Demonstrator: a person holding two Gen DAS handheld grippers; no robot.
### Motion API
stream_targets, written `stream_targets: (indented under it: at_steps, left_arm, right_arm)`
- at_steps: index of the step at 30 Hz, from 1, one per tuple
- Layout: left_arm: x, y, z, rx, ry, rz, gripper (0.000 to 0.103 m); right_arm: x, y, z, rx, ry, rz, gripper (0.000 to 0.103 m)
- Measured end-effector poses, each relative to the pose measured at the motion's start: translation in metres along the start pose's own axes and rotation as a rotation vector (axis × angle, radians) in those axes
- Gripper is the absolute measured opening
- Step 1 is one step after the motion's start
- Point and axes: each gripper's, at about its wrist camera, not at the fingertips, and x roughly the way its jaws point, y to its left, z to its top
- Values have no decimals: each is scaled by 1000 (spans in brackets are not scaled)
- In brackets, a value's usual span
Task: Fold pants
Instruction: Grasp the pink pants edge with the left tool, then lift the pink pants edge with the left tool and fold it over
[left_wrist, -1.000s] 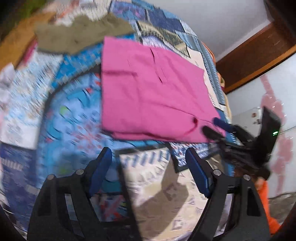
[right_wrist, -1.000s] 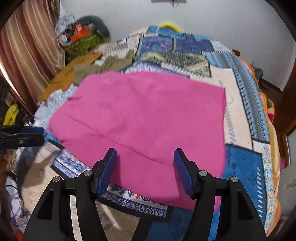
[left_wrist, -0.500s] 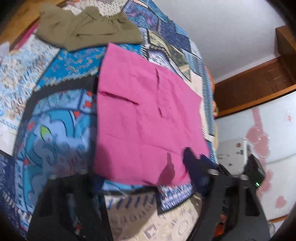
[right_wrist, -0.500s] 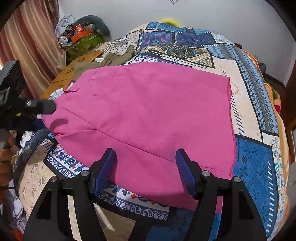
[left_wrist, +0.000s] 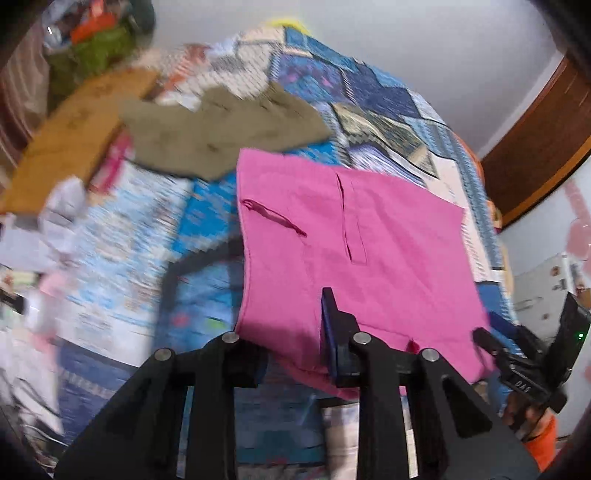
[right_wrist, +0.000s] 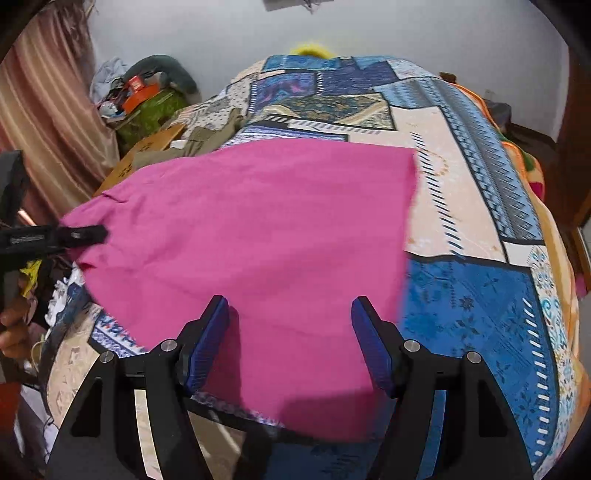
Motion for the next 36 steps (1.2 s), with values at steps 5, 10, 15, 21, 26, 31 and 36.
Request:
stream_targets:
  at_steps: [5,10,15,21,26,31,36]
  left_arm:
    - [-24,7,2,53,-51,71,25]
    - [-42,-31,10,164,-144,117,24]
    - [-60,-83,23,264,-203,35,21]
    - [-55,-152,32,384,-182,-91,17]
    - [-27,-183,30,416,-106,-132,14]
    - [4,-195,22,397,-1,-194,14]
    - [27,-202,9,408,73,-223,14]
  right_arm:
    - [4,2,-9,-1,19,40,65]
    - [5,15,-9,-48,7,18,65]
    - [6,9,-8,-29,14,37,65]
    - [7,9,-7,-26,12,36,65]
    - [7,7,-9,-20,6,44,65]
    - [-2,2,-10,-26,-10,27,65]
    - [-12,-10,-10,-22,-22,-2,65]
